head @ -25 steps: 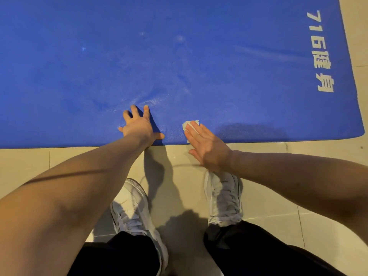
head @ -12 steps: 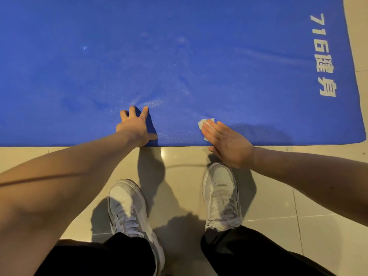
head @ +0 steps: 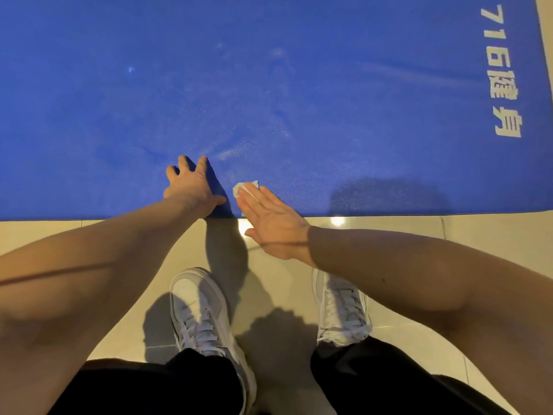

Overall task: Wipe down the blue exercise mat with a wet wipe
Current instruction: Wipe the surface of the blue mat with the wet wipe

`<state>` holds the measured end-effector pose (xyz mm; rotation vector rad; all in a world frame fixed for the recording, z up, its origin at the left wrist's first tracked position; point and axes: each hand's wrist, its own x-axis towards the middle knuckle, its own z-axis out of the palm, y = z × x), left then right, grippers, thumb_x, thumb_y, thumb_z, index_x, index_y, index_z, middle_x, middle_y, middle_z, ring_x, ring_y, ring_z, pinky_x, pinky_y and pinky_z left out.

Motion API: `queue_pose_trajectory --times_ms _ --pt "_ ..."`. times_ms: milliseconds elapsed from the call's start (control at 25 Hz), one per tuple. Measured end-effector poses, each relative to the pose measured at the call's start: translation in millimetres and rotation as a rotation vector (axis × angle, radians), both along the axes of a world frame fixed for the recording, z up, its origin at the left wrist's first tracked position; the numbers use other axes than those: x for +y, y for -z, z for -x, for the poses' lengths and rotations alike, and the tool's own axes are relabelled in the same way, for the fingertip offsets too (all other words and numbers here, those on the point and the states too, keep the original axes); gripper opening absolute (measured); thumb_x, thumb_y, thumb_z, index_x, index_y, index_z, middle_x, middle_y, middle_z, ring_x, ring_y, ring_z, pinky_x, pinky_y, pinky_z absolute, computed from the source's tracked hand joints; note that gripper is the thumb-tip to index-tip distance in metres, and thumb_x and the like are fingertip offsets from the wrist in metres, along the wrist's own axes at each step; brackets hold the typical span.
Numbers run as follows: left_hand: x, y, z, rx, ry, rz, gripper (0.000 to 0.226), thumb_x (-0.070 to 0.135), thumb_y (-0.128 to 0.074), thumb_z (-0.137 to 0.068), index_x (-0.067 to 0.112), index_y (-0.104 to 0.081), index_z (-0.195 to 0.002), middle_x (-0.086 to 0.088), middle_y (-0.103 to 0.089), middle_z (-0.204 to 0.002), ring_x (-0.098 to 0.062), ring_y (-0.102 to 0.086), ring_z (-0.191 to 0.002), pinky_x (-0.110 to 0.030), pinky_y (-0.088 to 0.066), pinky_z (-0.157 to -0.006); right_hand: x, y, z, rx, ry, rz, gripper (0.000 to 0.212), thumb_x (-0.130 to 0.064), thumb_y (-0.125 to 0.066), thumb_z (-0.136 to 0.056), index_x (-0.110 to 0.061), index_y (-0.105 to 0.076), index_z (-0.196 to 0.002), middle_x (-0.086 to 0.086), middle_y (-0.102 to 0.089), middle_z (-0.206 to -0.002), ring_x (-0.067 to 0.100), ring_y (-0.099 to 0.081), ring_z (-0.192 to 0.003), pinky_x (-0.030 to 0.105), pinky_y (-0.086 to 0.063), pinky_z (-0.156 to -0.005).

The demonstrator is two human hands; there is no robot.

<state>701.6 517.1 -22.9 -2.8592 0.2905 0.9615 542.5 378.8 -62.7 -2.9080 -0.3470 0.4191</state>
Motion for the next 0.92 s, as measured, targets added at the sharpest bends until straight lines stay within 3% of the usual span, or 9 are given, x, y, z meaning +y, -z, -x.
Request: queue_pose_trajectory --times_ms 120,240,440,520,680,920 --pt "1 0 1 0.039 -0.048 0.002 0.107 0.052 -0.076 -0.084 0.038 0.000 -0.159 -0.001 0.009 -0.166 -0.038 0.006 -0.152 -0.063 -0.043 -0.102 -41 -1 9 0.011 0.031 -0.037 0.070 -0.038 -0.035 -0.105 -0.004 -0.006 -0.158 0.011 0.000 -0.166 0.029 0.003 -0.154 0.041 0.000 -0.125" --pt "1 -3 0 0.050 -0.035 0.002 0.109 0.053 -0.075 -0.084 0.039 0.002 -0.159 -0.002 0.013 -0.166 -0.038 0.007 -0.152 -0.060 -0.043 -0.102 -88 4 39 -0.049 0.096 0.019 0.067 -0.039 -0.034 -0.104 0.003 -0.021 -0.154 0.018 -0.017 -0.163 0.035 -0.011 -0.152 0.049 -0.016 -0.122" --pt "0 -2 1 0.033 -0.024 -0.001 0.111 0.058 -0.076 -0.082 0.040 0.001 -0.159 -0.001 0.008 -0.166 -0.038 0.003 -0.152 -0.059 -0.046 -0.101 -48 7 37 0.005 0.276 0.039 0.074 -0.043 -0.036 -0.104 0.005 -0.011 -0.155 0.023 -0.004 -0.164 0.040 0.003 -0.152 0.053 -0.008 -0.123" --pt "0 -2 0 0.020 -0.012 -0.029 0.111 0.061 -0.075 -0.080 0.041 0.001 -0.159 -0.001 0.006 -0.166 -0.037 0.000 -0.151 -0.056 -0.048 -0.097 -10 4 20 0.038 0.175 0.003 0.075 -0.045 -0.035 -0.104 -0.001 -0.005 -0.157 0.019 0.004 -0.165 0.038 0.011 -0.151 0.051 -0.001 -0.123" --pt "-1 -1 -2 0.016 0.006 -0.070 0.115 0.069 -0.073 -0.075 0.043 0.001 -0.158 0.000 0.004 -0.165 -0.037 -0.003 -0.150 -0.055 -0.049 -0.095 25 -2 12 0.002 0.002 0.046 0.078 -0.048 -0.039 -0.100 -0.005 -0.011 -0.158 0.015 -0.002 -0.166 0.036 0.007 -0.152 0.050 -0.005 -0.123" --pt "2 -2 -3 0.012 -0.001 -0.067 0.112 0.066 -0.075 -0.076 0.045 -0.001 -0.157 0.001 0.001 -0.163 -0.037 -0.006 -0.148 -0.055 -0.050 -0.094 -62 -5 45 0.026 -0.198 0.129 0.076 -0.049 -0.038 -0.100 -0.006 -0.014 -0.158 0.013 -0.005 -0.166 0.034 0.005 -0.153 0.049 -0.008 -0.124"
